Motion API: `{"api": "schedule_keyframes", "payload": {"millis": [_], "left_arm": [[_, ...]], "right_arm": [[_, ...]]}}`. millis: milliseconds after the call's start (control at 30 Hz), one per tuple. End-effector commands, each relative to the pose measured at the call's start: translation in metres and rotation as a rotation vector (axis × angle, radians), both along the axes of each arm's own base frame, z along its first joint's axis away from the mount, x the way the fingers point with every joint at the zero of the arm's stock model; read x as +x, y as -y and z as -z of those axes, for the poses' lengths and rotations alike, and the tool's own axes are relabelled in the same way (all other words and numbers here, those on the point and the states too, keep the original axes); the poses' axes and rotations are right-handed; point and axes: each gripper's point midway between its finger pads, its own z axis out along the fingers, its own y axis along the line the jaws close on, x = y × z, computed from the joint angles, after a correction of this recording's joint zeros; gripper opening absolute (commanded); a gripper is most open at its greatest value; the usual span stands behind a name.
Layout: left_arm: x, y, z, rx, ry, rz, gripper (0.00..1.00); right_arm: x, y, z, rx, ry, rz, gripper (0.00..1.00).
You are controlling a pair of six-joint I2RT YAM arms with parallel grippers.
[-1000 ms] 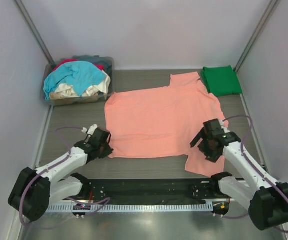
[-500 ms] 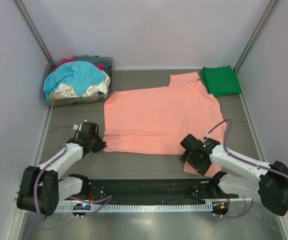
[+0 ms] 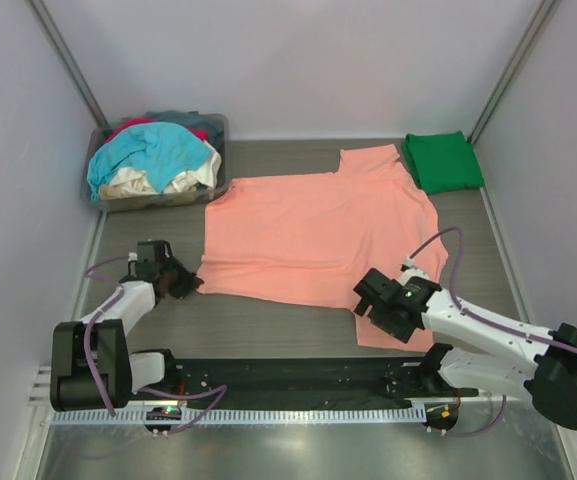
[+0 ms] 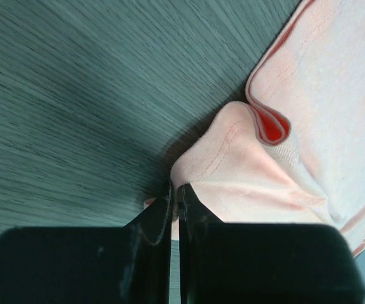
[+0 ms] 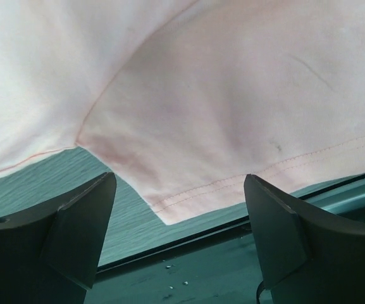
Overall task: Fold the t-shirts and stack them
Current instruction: Flatten the tshirt out
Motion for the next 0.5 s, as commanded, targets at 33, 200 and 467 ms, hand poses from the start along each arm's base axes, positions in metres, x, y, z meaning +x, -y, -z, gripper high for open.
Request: {"api": "schedule_keyframes", "payload": {"millis": [33,200,467], "left_arm": [[-0.002,-0.003,0.001,0.010,0.011,0.000,0.00],[-0.001,-0.006,-0.002,0.021,0.025,-0.009,0.00],[-0.004,-0.006,-0.005,0.026,0.034,-0.011,0.00]], "right_arm": [[0.001,0.012,-0.005,0.032,0.082,0.096,0.85],[-0.006,0.012,0.011,-0.009,0.010,0.104,0.72],[-0.017,0.010,0.030,0.036,-0.023,0.122,0.43]]}}
